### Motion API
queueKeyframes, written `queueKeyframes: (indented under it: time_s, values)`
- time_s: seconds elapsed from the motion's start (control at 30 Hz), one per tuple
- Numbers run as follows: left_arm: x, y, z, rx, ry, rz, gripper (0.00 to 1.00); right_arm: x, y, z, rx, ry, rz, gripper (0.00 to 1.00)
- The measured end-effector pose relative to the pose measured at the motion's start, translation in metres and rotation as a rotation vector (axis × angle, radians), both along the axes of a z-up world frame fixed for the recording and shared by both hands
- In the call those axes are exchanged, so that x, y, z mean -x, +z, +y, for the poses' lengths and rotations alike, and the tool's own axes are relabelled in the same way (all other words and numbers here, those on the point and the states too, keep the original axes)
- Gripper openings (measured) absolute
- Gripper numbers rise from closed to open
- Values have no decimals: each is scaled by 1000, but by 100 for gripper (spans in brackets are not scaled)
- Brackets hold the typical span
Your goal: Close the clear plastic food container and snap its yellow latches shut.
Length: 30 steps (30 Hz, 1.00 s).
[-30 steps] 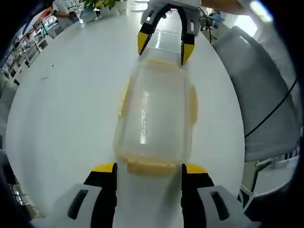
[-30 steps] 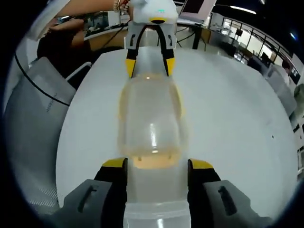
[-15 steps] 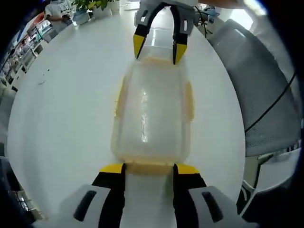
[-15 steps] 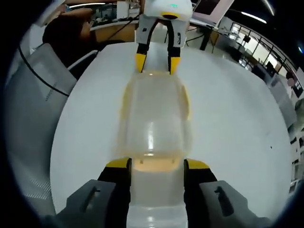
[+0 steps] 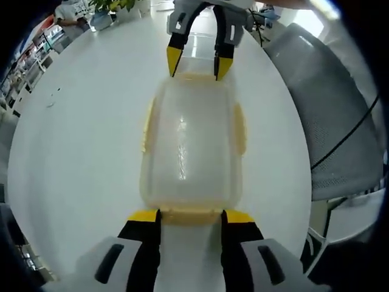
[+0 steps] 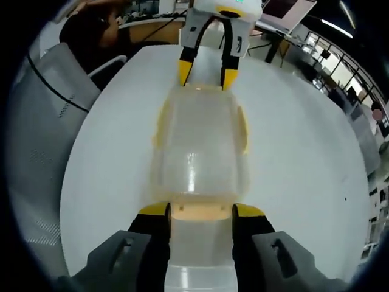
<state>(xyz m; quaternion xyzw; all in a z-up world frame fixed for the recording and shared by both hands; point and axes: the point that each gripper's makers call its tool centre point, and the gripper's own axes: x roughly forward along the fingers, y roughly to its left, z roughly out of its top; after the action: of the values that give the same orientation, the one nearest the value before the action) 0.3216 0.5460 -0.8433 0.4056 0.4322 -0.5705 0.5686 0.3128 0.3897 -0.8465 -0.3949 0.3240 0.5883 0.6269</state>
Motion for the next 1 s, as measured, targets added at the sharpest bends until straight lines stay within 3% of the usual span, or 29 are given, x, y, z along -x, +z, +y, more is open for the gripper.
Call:
queueKeyframes:
  time_s: [0.43, 1.0]
  values:
    - [2, -2, -1, 11, 18, 57, 33, -2, -2, -1, 31, -26, 47, 35]
    - [4, -1, 0, -34, 18, 39, 33, -1, 3, 0, 5, -7, 40, 34]
